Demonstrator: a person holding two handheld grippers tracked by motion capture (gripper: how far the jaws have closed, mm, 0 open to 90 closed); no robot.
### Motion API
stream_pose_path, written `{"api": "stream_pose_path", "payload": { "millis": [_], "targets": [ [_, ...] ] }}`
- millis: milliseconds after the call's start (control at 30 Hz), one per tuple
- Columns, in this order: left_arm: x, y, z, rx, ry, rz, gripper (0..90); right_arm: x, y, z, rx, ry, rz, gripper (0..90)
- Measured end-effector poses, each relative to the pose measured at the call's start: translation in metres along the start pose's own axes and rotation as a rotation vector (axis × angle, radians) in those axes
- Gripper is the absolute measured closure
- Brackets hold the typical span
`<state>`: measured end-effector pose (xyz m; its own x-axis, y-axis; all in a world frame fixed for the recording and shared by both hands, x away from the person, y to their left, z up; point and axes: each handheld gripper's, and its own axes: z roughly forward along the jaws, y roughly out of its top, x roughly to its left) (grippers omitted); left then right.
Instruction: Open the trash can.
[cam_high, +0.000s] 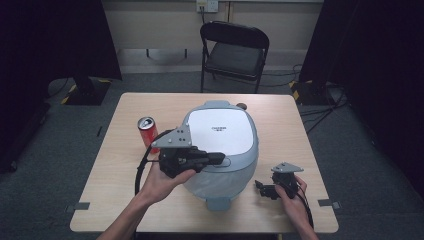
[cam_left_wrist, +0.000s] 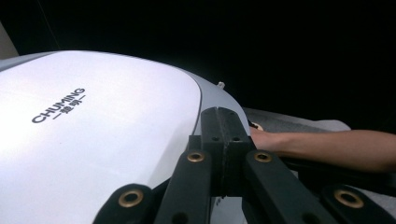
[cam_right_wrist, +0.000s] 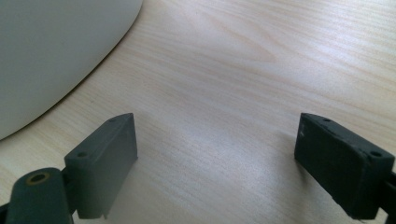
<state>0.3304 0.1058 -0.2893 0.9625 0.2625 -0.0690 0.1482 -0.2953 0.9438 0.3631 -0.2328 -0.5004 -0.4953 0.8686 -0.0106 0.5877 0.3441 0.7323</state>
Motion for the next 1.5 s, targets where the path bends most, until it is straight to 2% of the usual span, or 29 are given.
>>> {"api": "stream_pose_path", "payload": {
  "millis": [200, 300, 333, 367, 433, 500, 533, 567, 633, 667, 700, 767, 800, 833, 900, 933, 967, 1000, 1033, 1067, 1100, 1167, 1233, 1267, 1300, 1333, 1367, 1400, 1500],
  "targets": [
    [-0.001, 0.002, 0.000, 0.024, 0.002, 0.026, 90.0, 0.000, 0.000, 0.000, 0.000, 0.000, 0.000, 11.7],
    [-0.001, 0.001, 0.000, 0.010, 0.003, 0.023, 90.0, 0.000, 0.000, 0.000, 0.001, 0.000, 0.000, 11.7],
    [0.001, -0.002, -0.001, -0.009, -0.006, 0.002, 90.0, 0.000, 0.000, 0.000, 0.000, 0.000, 0.000, 11.7],
    [0.001, -0.002, -0.001, -0.009, -0.006, 0.002, 90.0, 0.000, 0.000, 0.000, 0.000, 0.000, 0.000, 11.7],
    [0.006, -0.007, -0.006, -0.045, -0.021, -0.038, 90.0, 0.000, 0.000, 0.000, 0.000, 0.000, 0.000, 11.7],
    [0.007, -0.009, -0.008, -0.054, -0.021, -0.047, 89.9, 0.000, 0.000, 0.000, 0.000, 0.001, -0.001, 11.7],
    [0.010, -0.012, -0.012, -0.066, -0.017, -0.054, 85.4, 0.000, 0.000, 0.000, 0.000, 0.001, -0.001, 11.6],
    [0.014, -0.015, -0.020, -0.092, 0.017, -0.068, 82.6, 0.000, 0.000, 0.000, 0.000, 0.001, -0.001, 11.6],
    [0.017, -0.017, -0.025, -0.108, 0.029, -0.072, 80.5, 0.000, 0.000, 0.000, 0.000, 0.002, -0.001, 11.6],
    [0.022, -0.021, -0.039, -0.141, 0.068, -0.085, 79.8, 0.000, 0.000, 0.000, 0.000, 0.001, -0.001, 11.7],
    [0.025, -0.023, -0.046, -0.160, 0.085, -0.096, 79.2, 0.000, 0.000, 0.000, 0.000, 0.001, -0.001, 11.6],
    [0.031, -0.028, -0.059, -0.159, 0.136, -0.101, 76.6, 0.000, 0.000, 0.000, 0.000, 0.002, -0.001, 11.6],
    [0.031, -0.028, -0.059, -0.159, 0.136, -0.101, 75.2, 0.000, 0.000, 0.000, 0.000, 0.002, -0.001, 11.6],
    [0.037, -0.036, -0.070, -0.165, 0.170, -0.122, 72.3, 0.000, 0.000, 0.000, 0.000, 0.003, -0.001, 11.6],
    [0.043, -0.046, -0.082, -0.160, 0.207, -0.136, 69.2, 0.000, 0.000, 0.000, 0.000, 0.003, 0.000, 11.6],
    [0.043, -0.046, -0.082, -0.160, 0.207, -0.136, 67.5, 0.000, 0.000, 0.000, 0.000, 0.003, 0.000, 11.6],
    [0.046, -0.051, -0.087, -0.160, 0.235, -0.142, 67.5, 0.000, 0.000, 0.000, 0.000, 0.002, -0.001, 11.6],
    [0.051, -0.063, -0.097, -0.133, 0.299, -0.136, 63.5, 0.000, 0.000, 0.000, 0.000, 0.002, -0.001, 11.6],
    [0.051, -0.063, -0.097, -0.133, 0.299, -0.136, 62.8, 0.000, 0.000, 0.000, 0.000, 0.002, -0.001, 11.6],
    [0.058, -0.076, -0.104, -0.115, 0.349, -0.148, 60.6, 0.000, 0.000, 0.000, 0.000, 0.001, -0.001, 11.6],
    [0.058, -0.076, -0.104, -0.115, 0.349, -0.148, 58.8, 0.000, 0.000, 0.000, 0.000, 0.001, -0.001, 11.6],
    [0.067, -0.091, -0.109, -0.098, 0.380, -0.168, 57.2, 0.000, 0.000, 0.000, 0.000, 0.001, -0.001, 11.6],
    [0.078, -0.113, -0.109, -0.054, 0.436, -0.213, 50.3, 0.000, 0.000, 0.000, 0.000, 0.000, -0.001, 11.6],
    [0.081, -0.120, -0.108, -0.038, 0.448, -0.231, 48.2, 0.000, 0.000, 0.000, -0.001, 0.000, -0.002, 11.6],
    [0.081, -0.120, -0.108, -0.038, 0.448, -0.231, 46.0, 0.000, 0.000, 0.000, -0.001, 0.000, -0.001, 11.6],
    [0.088, -0.135, -0.105, 0.014, 0.476, -0.242, 44.1, 0.000, 0.000, 0.000, -0.001, 0.000, -0.002, 11.6],
    [0.088, -0.135, -0.105, 0.014, 0.476, -0.242, 42.1, 0.000, 0.000, 0.000, -0.001, 0.000, -0.002, 11.6],
    [0.096, -0.148, -0.105, 0.047, 0.501, -0.265, 39.1, 0.000, 0.000, 0.000, -0.001, 0.000, -0.001, 11.6],
    [0.109, -0.163, -0.104, 0.104, 0.493, -0.342, 29.7, 0.000, 0.000, 0.000, -0.001, 0.000, -0.002, 11.6]
  ]
}}
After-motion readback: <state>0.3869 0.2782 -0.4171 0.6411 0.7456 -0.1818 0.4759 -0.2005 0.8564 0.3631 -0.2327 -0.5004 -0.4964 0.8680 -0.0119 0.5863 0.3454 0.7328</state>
